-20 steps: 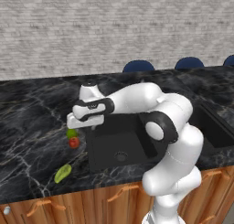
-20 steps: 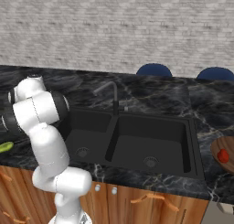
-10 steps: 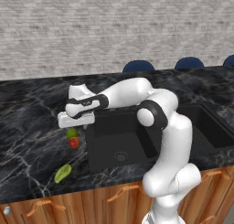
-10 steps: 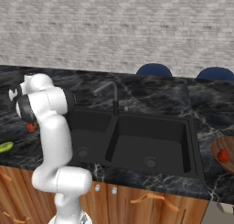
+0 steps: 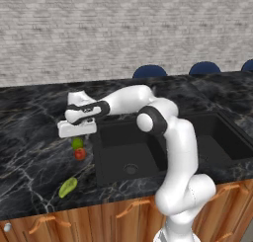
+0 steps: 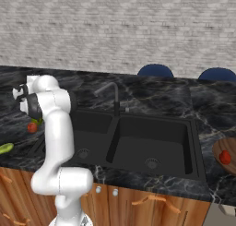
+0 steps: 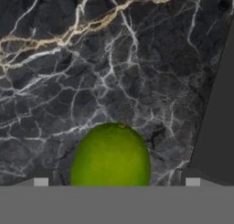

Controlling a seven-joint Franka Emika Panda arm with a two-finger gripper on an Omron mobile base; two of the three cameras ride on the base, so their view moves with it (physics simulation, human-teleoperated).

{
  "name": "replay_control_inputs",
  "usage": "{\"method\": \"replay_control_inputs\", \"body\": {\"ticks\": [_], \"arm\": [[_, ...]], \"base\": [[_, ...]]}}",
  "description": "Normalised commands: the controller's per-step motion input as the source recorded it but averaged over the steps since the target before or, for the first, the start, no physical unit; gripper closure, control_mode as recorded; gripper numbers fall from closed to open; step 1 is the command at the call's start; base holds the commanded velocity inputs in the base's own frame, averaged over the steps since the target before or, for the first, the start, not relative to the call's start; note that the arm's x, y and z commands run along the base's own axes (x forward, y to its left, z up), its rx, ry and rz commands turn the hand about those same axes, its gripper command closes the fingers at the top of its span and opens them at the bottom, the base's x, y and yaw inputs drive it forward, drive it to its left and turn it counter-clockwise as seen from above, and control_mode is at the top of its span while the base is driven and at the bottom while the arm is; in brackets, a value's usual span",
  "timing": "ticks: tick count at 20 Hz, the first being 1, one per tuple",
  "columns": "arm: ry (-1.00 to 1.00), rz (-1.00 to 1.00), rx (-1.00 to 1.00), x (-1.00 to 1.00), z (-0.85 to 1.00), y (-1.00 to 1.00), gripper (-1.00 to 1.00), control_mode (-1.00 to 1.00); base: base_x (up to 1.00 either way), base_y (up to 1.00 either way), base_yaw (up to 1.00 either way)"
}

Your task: There is a mixed pile of frozen fruits and vegetables on the counter. Locate all the frozen vegetables and place the items in a bowl on the counter. Take all the frozen fruits and defrost them in a running sink.

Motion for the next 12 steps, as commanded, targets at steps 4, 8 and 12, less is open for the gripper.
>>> {"method": "replay_control_inputs", "body": {"ticks": [4, 8, 12], "arm": [[0.08, 0.00, -0.01, -0.19, -0.30, 0.15, -1.00, -1.00], [0.06, -0.01, 0.01, -0.18, -0.20, 0.01, -1.00, -1.00], [0.05, -0.02, 0.01, -0.14, -0.10, 0.00, 1.00, -1.00]], "base": [[0.00, 0.00, 0.00], [0.00, 0.00, 0.00], [0.00, 0.00, 0.00]]}}
